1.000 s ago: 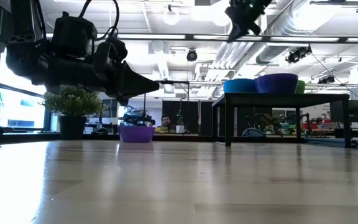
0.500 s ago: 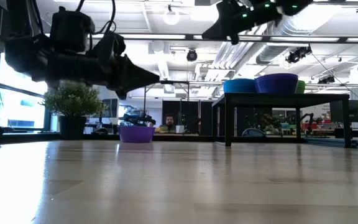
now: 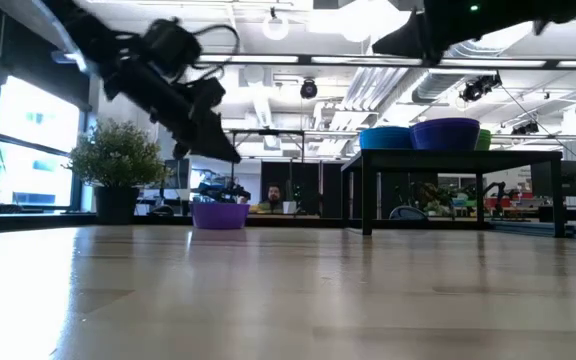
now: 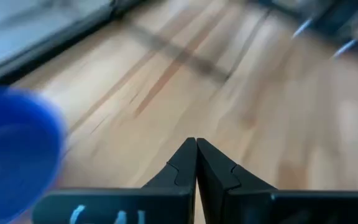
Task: Pick & Place Mini bowls
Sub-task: Stack the dark blue bowl on top of the dark blue bowl on the shelf
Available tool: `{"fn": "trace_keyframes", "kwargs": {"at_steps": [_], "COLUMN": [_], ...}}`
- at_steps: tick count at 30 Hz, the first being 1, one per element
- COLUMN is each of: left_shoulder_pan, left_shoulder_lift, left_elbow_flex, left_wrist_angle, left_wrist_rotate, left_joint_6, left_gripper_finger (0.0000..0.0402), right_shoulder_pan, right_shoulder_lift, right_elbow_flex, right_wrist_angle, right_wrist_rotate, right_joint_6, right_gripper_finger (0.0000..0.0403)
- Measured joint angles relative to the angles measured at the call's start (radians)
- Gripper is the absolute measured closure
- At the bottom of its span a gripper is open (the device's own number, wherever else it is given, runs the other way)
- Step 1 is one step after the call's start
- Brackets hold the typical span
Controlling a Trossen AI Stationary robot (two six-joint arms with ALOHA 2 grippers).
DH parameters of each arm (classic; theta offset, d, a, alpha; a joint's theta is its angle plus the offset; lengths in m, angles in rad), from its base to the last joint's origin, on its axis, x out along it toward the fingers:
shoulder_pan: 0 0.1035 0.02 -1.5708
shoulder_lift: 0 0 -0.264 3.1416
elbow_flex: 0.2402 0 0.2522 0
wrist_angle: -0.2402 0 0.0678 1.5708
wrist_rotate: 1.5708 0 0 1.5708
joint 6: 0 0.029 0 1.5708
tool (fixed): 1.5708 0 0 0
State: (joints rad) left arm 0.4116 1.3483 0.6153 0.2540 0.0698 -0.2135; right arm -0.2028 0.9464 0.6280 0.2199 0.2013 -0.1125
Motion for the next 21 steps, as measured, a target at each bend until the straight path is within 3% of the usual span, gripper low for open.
{"fn": "trace_keyframes", "kwargs": {"at_steps": [4,7,15,21], "left_shoulder_pan": [0.05,0.067,0.075,0.13], "left_shoulder_lift": [0.055,0.116,0.269,0.344], "left_elbow_flex": [0.18,0.267,0.395,0.444], "left_wrist_angle": [-0.307,-0.467,-0.505,-0.527], "left_wrist_rotate": [-0.017,-0.036,-0.166,-0.155], "left_joint_6": [0.088,0.166,0.291,0.289], "left_gripper_finger": [0.0393,0.0361,0.0246,0.0224], "right_shoulder_pan": [0.098,0.149,0.211,0.224], "right_shoulder_lift": [-0.065,-0.087,-0.092,-0.092], "right_elbow_flex": [-0.073,-0.11,-0.134,-0.134], "right_wrist_angle": [0.037,0.054,0.053,0.052], "right_wrist_rotate": [0.105,0.152,0.188,0.19], "right_joint_6": [0.003,0.0,0.0,-0.001], "right_gripper_finger": [0.0403,0.0403,0.0403,0.0403]}}
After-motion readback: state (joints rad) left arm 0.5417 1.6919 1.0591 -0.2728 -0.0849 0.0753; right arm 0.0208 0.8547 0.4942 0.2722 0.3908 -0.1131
